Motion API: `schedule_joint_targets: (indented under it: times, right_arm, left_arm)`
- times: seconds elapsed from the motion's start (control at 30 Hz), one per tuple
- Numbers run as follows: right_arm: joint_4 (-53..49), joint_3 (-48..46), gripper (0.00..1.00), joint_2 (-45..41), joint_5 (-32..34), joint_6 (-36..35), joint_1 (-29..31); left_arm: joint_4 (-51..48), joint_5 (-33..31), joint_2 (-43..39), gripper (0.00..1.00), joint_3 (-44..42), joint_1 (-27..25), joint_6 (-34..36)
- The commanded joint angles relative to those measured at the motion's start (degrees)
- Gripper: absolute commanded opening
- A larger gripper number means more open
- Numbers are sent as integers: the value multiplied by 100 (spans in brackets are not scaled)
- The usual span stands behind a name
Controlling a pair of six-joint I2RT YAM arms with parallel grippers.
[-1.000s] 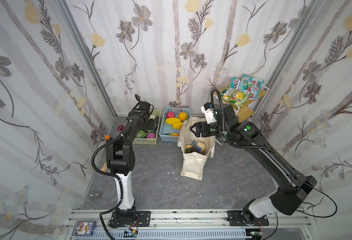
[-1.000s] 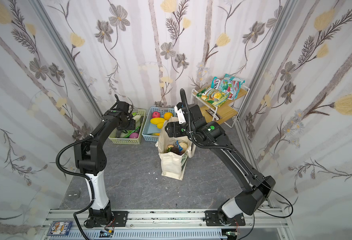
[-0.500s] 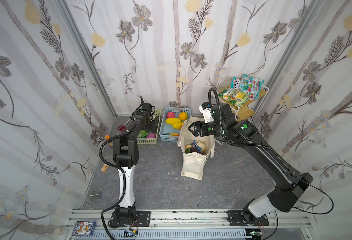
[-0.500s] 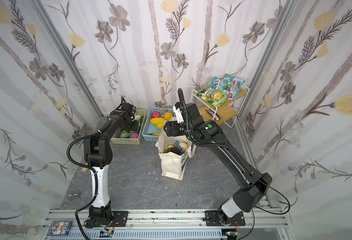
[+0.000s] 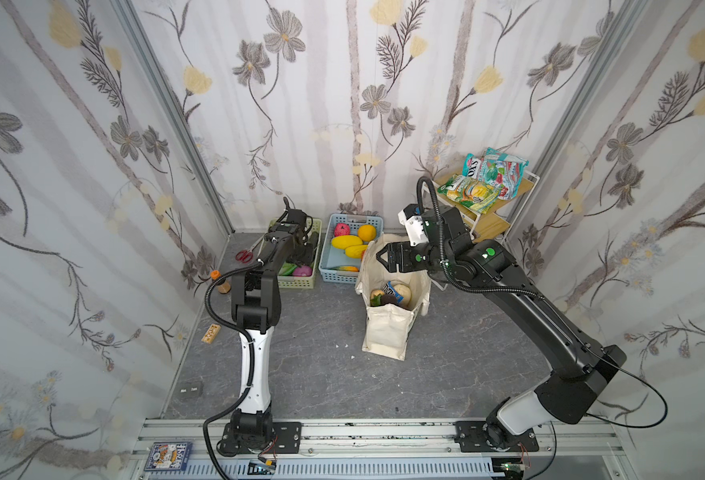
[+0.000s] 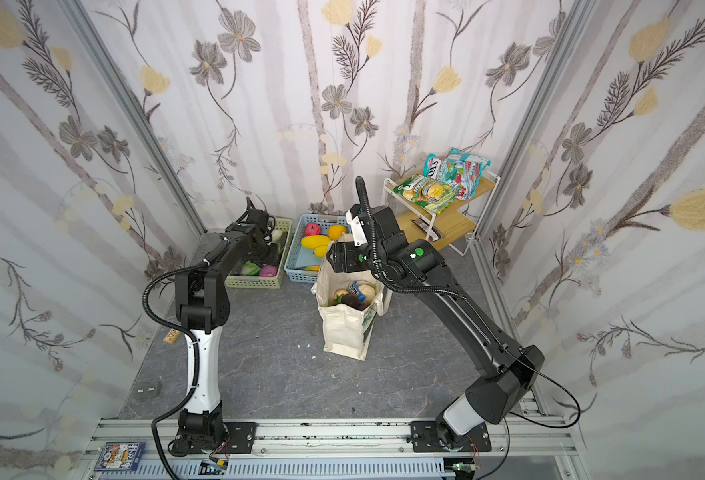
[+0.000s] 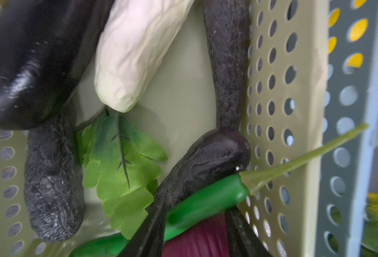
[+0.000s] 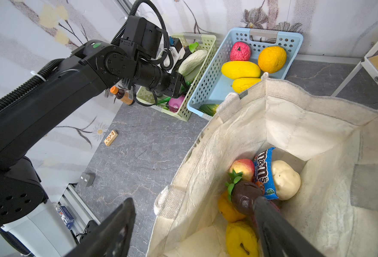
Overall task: Place the food into the grocery bag and tie it
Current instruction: 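Move the left gripper down over the green chili in the green basket, then close the left gripper on the green chili stem and lift it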
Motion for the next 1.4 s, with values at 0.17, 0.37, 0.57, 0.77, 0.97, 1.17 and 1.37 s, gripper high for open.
schedule_joint_targets:
  times: [0.17, 0.37, 0.57, 0.77, 0.97, 1.17, 1.37]
  right_arm:
    - [78, 100, 83, 66, -14, 91, 39]
    - [72, 168, 83, 126, -62, 127, 72]
    - [-3, 319, 83, 213, -62, 164, 131]
    - [-8, 327, 83, 244, -39, 191, 155]
    - [5, 328, 83, 257, -40, 191, 181]
    - [2, 325, 83, 255, -52, 188, 198]
    - [-11, 327, 83, 257, -51, 193, 205]
  left_arm:
    - [77, -384, 203, 39, 127, 1, 242]
    - [119, -386, 335, 39, 213, 6, 308]
    - [176, -493, 445, 45, 313, 9, 386]
    - [88, -597, 427, 41, 419, 1, 453]
    - [108, -717, 320, 22, 400, 1, 540]
    - [124, -797, 329, 18, 383, 7, 534]
    - [174, -871, 164, 17, 377, 6, 497]
